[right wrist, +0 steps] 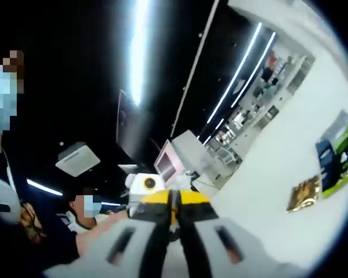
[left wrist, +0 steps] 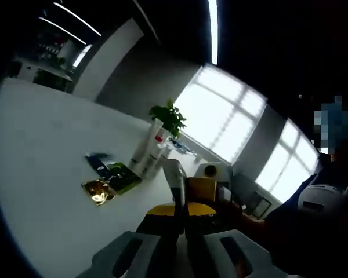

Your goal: Arrange the skincare products in the storage area until every visible bottle or jar stands upright without overlapping.

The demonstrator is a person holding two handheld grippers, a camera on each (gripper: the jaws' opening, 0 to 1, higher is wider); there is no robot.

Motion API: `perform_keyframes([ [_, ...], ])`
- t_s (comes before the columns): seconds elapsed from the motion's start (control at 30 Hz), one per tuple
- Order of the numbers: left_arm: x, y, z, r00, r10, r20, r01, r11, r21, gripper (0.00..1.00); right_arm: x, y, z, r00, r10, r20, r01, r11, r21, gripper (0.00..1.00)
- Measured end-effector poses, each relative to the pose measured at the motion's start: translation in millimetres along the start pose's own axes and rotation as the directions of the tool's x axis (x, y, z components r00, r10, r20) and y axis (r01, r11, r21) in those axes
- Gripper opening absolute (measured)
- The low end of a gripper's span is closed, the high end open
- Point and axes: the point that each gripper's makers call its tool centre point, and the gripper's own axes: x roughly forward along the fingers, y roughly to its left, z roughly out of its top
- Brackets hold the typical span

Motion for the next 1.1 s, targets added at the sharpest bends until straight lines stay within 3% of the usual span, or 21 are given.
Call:
perform_keyframes([
  [0.47, 1.8, 0.2, -2.7, 1.000, 0.002, -0.002, -0.002, 1.000, -0.008, 0.03, 0.2, -4.7, -4.0, 1.000, 0.005, -0.008, -0.005, 1.000, 0.003, 0.00],
  [0.73, -2.8, -0.9, -2.2, 1.000, -0.023, 0.018, 0.023, 0.999, -0.032, 0.18, -3.8, -1.3, 5.3, 1.000, 0.021, 0.014, -0.022, 0.999, 0.030, 0.00],
  [0.97, -10.3, 2.5, -5.5, 0.999, -0.033, 0.031, 0.035, 0.998, -0.056, 0.23, -8.7, 1.3, 6.5, 0.999, 0.021, -0.031, -0.021, 1.000, -0.003, 0.00],
  [1.1, -17.2, 2.5, -4.8, 0.998, -0.029, 0.050, 0.032, 0.998, -0.055, 0.22, -27.0, -7.7, 11.7, 0.998, -0.007, -0.056, 0.006, 1.000, -0.017, 0.00],
])
